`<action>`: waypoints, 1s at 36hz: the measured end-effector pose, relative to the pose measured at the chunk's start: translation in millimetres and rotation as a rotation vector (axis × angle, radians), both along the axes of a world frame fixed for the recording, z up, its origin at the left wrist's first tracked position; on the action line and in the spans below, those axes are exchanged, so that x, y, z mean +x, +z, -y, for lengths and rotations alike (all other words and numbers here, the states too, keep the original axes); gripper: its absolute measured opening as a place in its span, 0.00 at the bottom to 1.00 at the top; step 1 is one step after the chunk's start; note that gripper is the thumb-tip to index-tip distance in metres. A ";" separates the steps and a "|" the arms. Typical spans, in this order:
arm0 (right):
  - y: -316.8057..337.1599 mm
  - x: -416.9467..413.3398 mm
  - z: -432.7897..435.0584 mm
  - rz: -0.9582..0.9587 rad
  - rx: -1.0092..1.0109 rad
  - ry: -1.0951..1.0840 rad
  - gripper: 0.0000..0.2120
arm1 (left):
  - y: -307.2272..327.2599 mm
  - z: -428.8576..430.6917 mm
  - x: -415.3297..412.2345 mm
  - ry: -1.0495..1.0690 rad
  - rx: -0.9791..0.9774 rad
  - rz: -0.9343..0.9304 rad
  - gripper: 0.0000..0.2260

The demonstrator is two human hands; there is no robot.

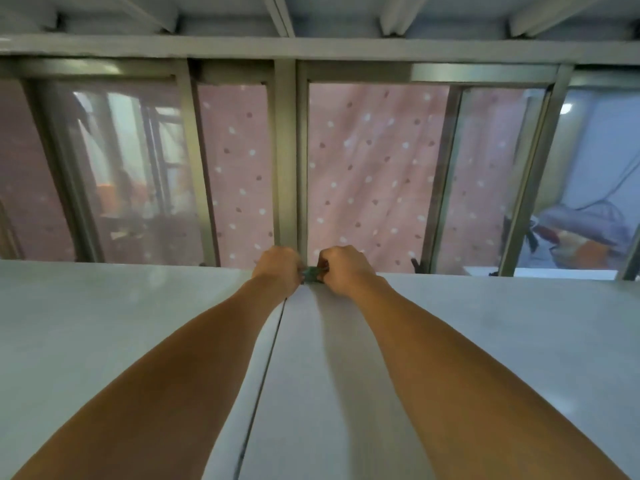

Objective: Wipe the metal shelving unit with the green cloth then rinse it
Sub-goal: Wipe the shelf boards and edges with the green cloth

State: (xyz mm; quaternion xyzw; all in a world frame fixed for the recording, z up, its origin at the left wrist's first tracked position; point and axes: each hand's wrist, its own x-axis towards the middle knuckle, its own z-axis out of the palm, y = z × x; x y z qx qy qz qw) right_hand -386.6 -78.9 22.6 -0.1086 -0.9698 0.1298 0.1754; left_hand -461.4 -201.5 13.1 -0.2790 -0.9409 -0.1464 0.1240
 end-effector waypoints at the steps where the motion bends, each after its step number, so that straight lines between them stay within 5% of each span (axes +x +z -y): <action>1: 0.2 -3.1 -3.7 -0.003 0.002 -0.007 0.10 | -0.1 -3.9 -3.4 -0.005 0.011 0.001 0.08; 16: -3.0 17.7 -21.4 0.001 0.048 -0.052 0.09 | 5.9 -27.1 22.6 0.001 0.020 0.024 0.06; 36: -7.5 180.8 -5.5 -0.024 0.014 0.104 0.09 | -3.5 9.2 189.1 0.077 0.075 0.049 0.09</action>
